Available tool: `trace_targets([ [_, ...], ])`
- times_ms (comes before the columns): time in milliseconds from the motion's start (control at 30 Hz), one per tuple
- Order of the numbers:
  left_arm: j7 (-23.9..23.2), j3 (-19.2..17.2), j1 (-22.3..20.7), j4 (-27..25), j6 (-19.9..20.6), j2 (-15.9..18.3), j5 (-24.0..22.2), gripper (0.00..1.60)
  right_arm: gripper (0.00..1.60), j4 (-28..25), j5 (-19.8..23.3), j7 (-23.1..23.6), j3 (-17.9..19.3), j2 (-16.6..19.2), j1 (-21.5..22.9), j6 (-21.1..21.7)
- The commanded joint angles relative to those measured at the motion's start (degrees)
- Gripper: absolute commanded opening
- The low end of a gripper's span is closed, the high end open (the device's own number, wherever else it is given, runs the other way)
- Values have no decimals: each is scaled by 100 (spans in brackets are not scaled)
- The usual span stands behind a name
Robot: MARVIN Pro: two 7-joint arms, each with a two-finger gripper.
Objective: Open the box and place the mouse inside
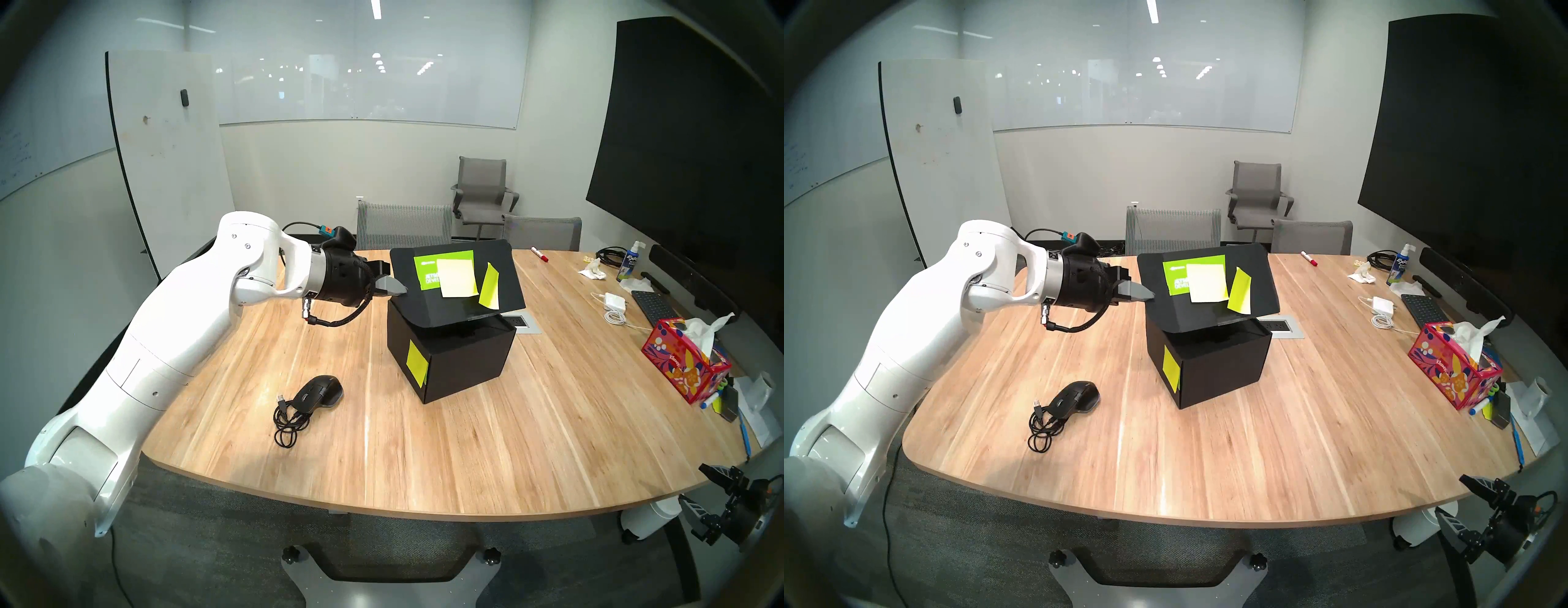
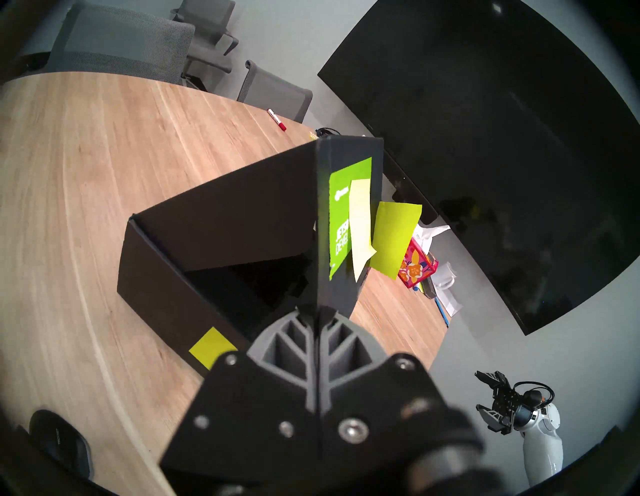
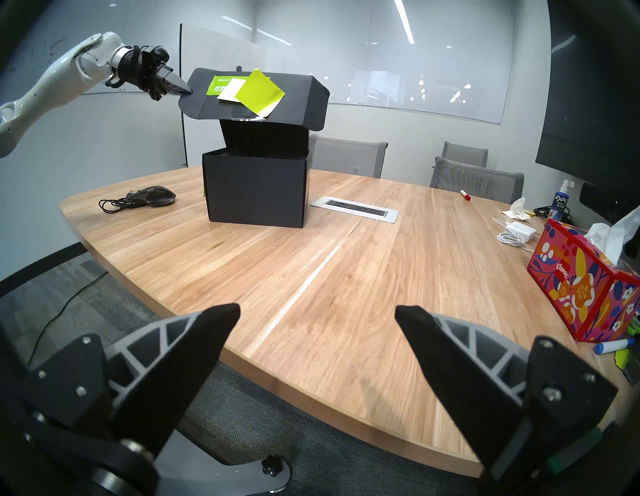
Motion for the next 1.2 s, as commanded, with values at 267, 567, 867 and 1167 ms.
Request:
trace_targets([
  [267,763,62,-653,-45,-12,111,-1019,0,160,-39,57,-3,34,12,-17,-1],
  [567,1406,120,-1116,72,-128,-248,-1502,0,160,-40,47,-3,32,11,-15,-1],
  [867,2222,213,-1532,546,-497,-852,-1733,0,160,-40,42,-3,32,11,-13,-1],
  [1167,2953,316,-2037,1332,-648,-1332,-2034,0,160,-40,45,-3,33,10,-13,0],
])
